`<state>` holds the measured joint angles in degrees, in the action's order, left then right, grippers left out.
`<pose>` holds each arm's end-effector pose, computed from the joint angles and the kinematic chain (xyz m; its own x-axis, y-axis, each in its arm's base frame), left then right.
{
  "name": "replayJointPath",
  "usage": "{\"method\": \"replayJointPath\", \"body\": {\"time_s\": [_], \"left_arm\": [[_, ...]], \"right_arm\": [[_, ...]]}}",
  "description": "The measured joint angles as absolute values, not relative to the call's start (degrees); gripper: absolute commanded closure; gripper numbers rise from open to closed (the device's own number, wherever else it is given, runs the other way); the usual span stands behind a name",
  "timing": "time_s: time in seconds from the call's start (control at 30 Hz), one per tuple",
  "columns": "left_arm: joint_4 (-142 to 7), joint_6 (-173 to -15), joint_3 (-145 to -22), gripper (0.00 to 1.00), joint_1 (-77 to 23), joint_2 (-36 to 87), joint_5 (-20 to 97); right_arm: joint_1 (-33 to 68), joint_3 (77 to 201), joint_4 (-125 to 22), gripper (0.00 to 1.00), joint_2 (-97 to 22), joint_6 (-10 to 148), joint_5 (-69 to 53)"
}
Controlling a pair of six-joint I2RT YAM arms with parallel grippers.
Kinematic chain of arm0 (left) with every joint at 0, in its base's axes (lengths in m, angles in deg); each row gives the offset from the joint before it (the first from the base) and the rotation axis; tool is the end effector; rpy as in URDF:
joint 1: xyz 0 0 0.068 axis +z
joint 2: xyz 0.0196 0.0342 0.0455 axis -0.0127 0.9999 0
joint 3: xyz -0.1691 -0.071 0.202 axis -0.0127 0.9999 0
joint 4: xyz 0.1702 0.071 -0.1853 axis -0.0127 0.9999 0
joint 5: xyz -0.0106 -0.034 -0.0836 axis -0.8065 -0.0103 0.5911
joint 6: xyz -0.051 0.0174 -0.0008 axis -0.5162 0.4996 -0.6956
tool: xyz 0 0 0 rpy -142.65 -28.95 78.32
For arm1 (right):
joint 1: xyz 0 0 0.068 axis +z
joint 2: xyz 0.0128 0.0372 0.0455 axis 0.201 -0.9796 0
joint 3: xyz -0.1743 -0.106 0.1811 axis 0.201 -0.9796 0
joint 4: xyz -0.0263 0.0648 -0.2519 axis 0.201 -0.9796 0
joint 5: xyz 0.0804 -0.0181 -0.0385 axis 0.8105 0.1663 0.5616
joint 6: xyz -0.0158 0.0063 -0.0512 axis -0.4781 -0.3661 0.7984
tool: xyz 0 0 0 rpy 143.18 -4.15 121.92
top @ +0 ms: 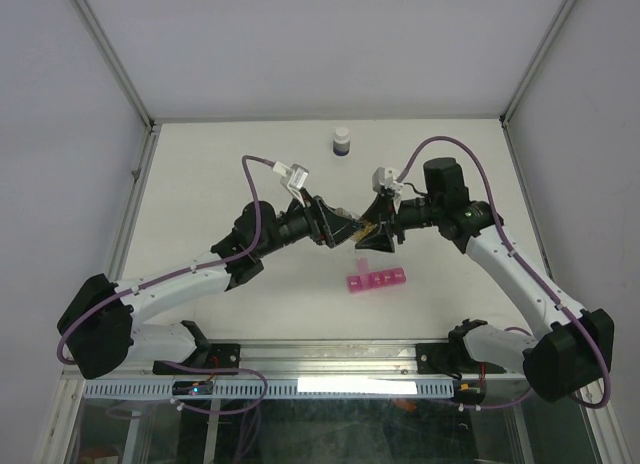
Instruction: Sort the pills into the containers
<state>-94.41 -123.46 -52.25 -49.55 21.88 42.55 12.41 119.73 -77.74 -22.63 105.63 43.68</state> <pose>0.1838 -0.2213 0.2882 -0.5884 -0.3052 -0.7488 0.6469 0.3779 -0.6624 0.2053 0.1248 0.3181 -0.0530 -0.3052 -0.9508 -0.9981 0.0459 0.0409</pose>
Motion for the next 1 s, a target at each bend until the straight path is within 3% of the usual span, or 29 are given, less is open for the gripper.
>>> {"method": "replayJointPath", "body": {"time_s": [0.1,0.3,0.57,0.83,1.0], "left_arm": [[-94.9,-122.5,-51.8,0.02,-49.5,20.4,42.0],[-95.5,-116.6,-48.1,0.01,-49.0,11.3,42.1],[-90.8,-97.3,-48.7,0.01,-46.4,4.5,53.2],[-86.9,-86.8,-53.9,0.17,-45.2,12.0,63.0],[-86.5,-86.0,-55.9,0.37,-45.2,15.8,67.1]], "right_arm": [[12.3,119.1,-77.9,1.0,-22.6,105.6,46.6],[10.7,118.3,-78.2,1.0,-22.7,105.8,52.2],[9.0,118.2,-82.0,1.0,-22.9,110.2,58.8],[9.0,118.2,-87.4,1.0,-23.0,116.9,61.0],[9.0,118.2,-88.3,1.0,-23.1,118.0,61.2]]}}
